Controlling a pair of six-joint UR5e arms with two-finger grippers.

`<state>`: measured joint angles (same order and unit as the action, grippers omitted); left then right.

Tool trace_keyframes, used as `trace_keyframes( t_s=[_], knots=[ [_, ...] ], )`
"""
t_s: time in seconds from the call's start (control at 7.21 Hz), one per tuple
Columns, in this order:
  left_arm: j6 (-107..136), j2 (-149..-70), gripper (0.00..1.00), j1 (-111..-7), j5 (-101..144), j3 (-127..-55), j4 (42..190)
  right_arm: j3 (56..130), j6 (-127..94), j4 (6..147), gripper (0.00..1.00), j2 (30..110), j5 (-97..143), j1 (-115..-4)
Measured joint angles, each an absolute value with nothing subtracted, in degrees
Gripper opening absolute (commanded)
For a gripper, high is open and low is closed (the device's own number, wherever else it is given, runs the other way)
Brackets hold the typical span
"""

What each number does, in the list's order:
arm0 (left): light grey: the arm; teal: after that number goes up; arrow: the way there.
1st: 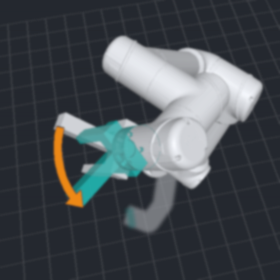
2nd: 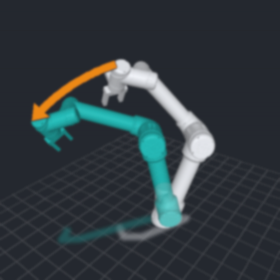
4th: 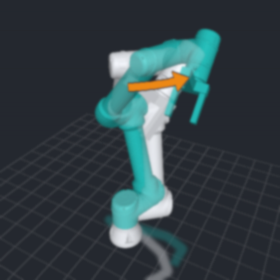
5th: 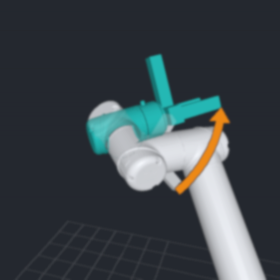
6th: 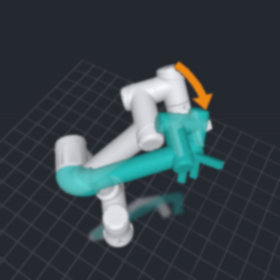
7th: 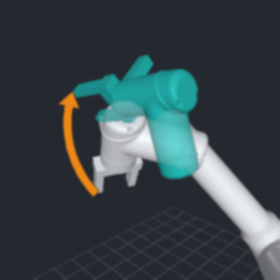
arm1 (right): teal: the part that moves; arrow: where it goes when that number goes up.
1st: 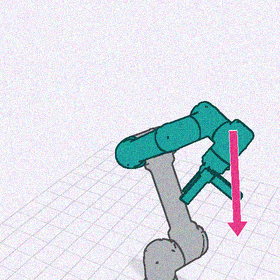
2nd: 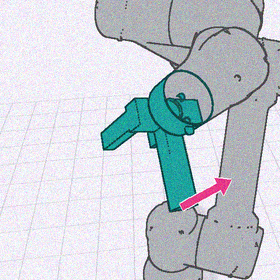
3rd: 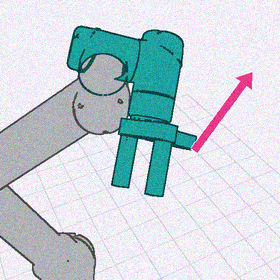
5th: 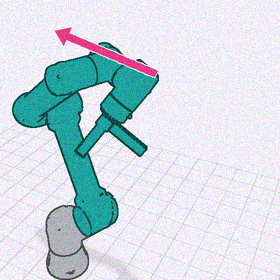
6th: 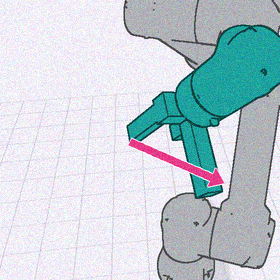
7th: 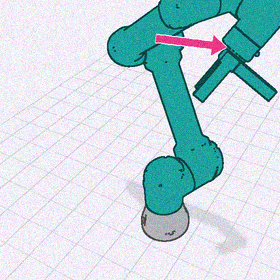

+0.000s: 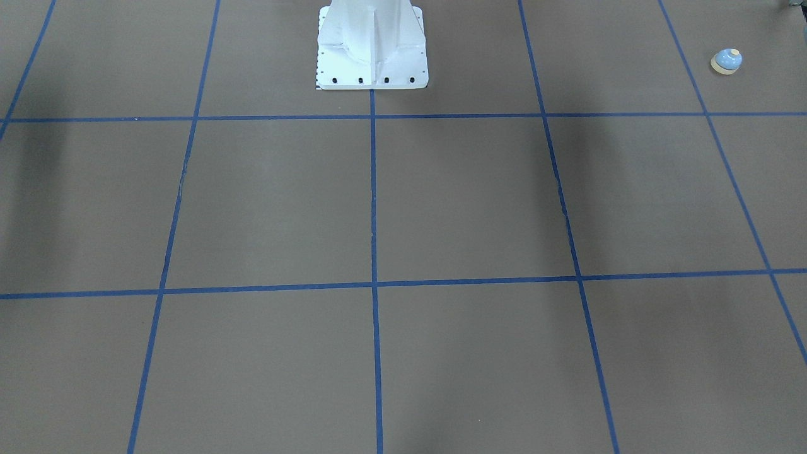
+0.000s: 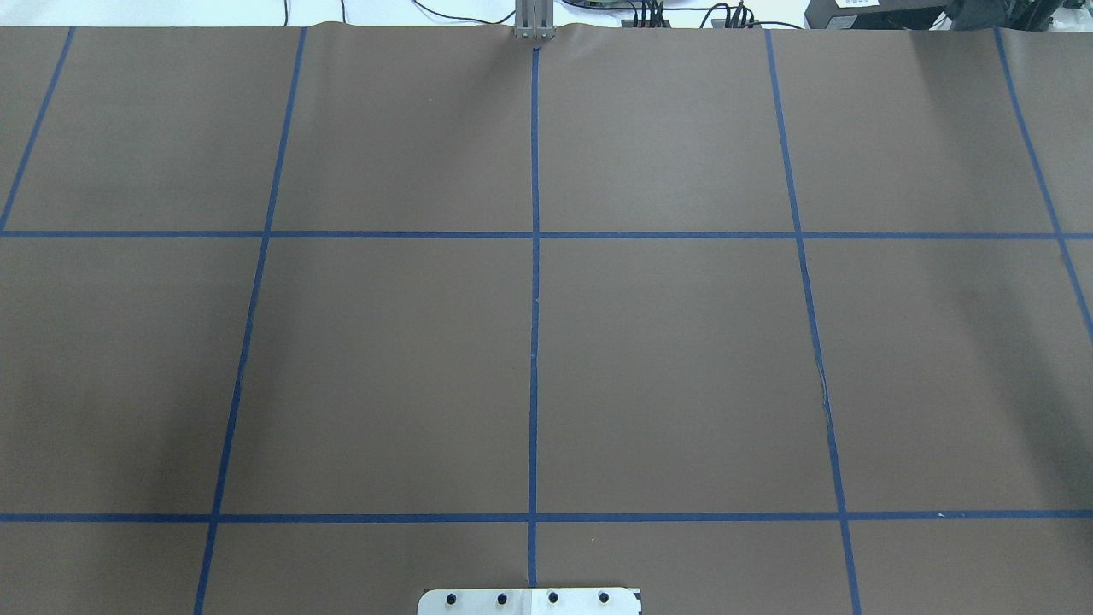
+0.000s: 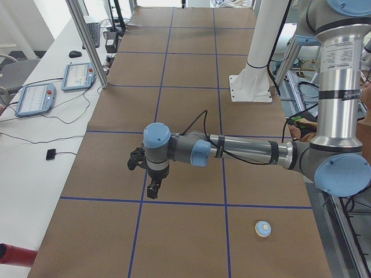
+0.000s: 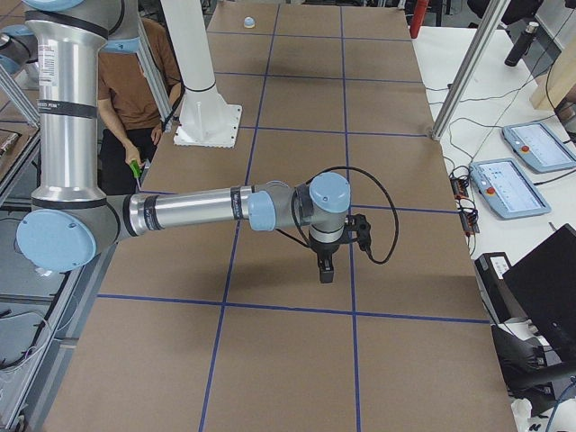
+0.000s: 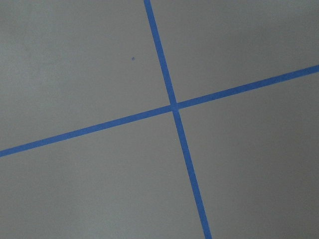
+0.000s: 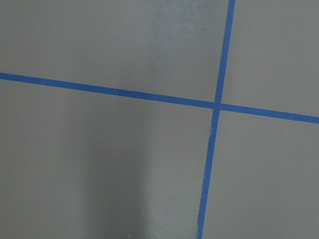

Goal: Place and press bell with both arms

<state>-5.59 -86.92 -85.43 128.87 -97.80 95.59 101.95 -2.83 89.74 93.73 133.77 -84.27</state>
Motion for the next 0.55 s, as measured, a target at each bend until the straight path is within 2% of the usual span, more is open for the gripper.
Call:
trace_keyframes(
  t_s=[0.55],
  knots=[
    [-5.59,-85.4,1.0,-85.43,128.93,-98.29,95.99,101.6,-2.82,89.66,1.0,93.49,133.88,-84.2]
  ],
)
